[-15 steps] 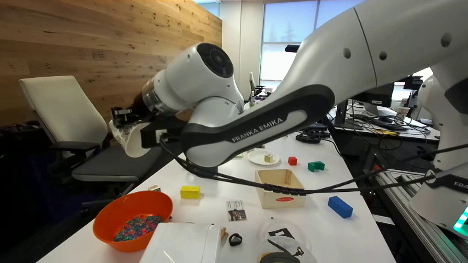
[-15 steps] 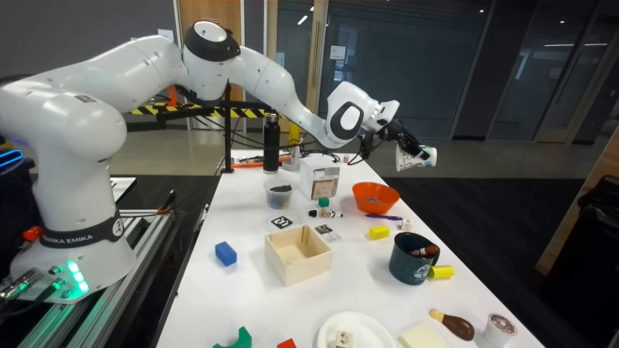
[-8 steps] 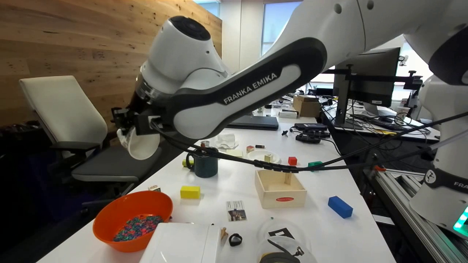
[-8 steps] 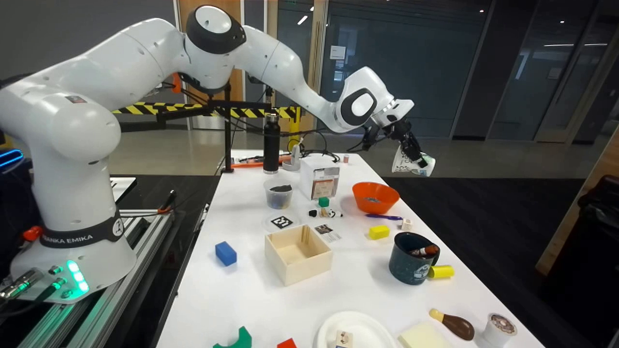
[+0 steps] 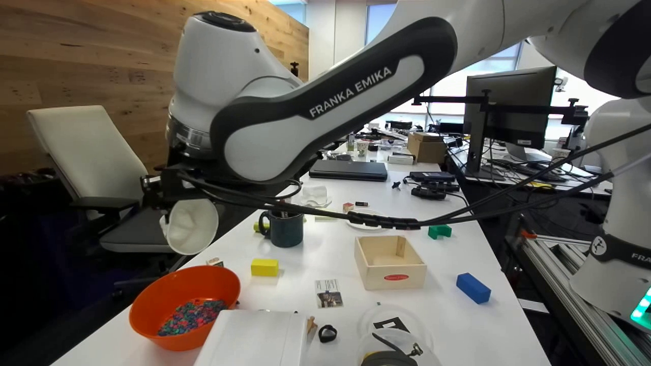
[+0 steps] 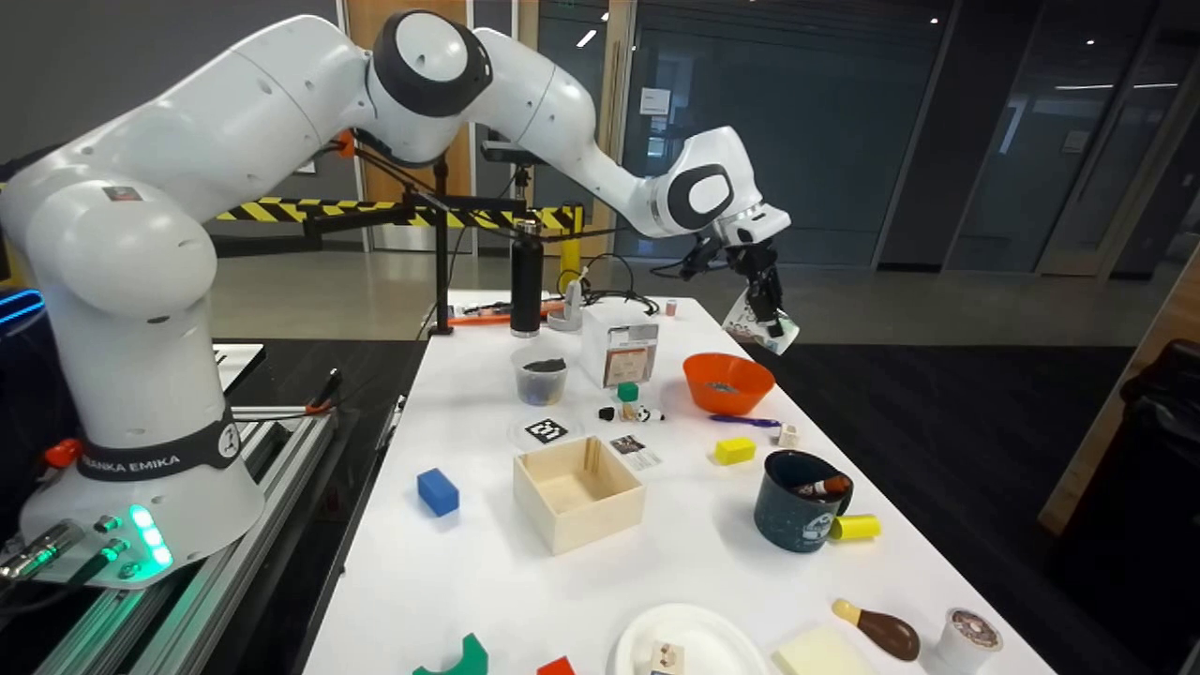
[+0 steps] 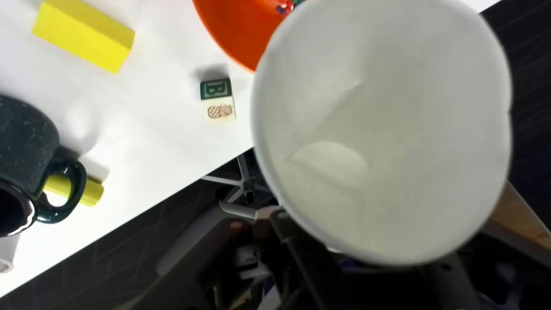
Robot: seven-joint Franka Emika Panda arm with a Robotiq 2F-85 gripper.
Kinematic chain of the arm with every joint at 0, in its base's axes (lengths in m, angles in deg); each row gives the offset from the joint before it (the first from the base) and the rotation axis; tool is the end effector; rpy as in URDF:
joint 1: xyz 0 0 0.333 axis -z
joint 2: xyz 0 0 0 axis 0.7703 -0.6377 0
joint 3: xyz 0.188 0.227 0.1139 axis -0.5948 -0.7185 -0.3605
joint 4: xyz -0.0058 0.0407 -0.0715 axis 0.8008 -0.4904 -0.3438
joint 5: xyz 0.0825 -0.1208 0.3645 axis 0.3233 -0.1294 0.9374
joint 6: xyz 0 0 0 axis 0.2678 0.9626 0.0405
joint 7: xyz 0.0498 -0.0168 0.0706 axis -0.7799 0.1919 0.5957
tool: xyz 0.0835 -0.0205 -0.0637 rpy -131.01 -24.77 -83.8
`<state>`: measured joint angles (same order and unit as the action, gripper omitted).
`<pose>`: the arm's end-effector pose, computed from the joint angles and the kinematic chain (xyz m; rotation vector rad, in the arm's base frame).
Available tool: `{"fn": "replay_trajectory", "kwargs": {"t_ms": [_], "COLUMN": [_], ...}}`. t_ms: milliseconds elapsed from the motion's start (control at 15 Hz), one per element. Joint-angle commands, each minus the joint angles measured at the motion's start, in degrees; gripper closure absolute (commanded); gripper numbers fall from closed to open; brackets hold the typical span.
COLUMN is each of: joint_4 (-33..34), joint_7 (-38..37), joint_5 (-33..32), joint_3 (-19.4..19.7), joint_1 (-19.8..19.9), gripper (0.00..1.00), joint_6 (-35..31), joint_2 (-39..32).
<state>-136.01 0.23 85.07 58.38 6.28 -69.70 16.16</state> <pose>0.7438 0.2599 0.3230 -2.8597 0.9434 -0.8804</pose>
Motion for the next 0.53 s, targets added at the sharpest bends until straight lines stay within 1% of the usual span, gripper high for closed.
{"fn": "replay_trajectory", "kwargs": {"t_ms": [0,133,267,467], "joint_4": [4.77,5.99,6.63,7.30], "joint_7": [-5.48,-7.44,-8.59,-8.54], "joint_5": [-5.92,-7.71,-8.08,-6.81], "joint_3": [-8.43,-12.23,-15.88,-21.36], "joint_1": [7.07,10.92,14.94,20.97], "gripper": [0.80,0.80,0.80,0.80], "joint_6": [4.97,5.90,5.82,4.48], "joint_2": [1.08,1.35,1.50,1.39]}}
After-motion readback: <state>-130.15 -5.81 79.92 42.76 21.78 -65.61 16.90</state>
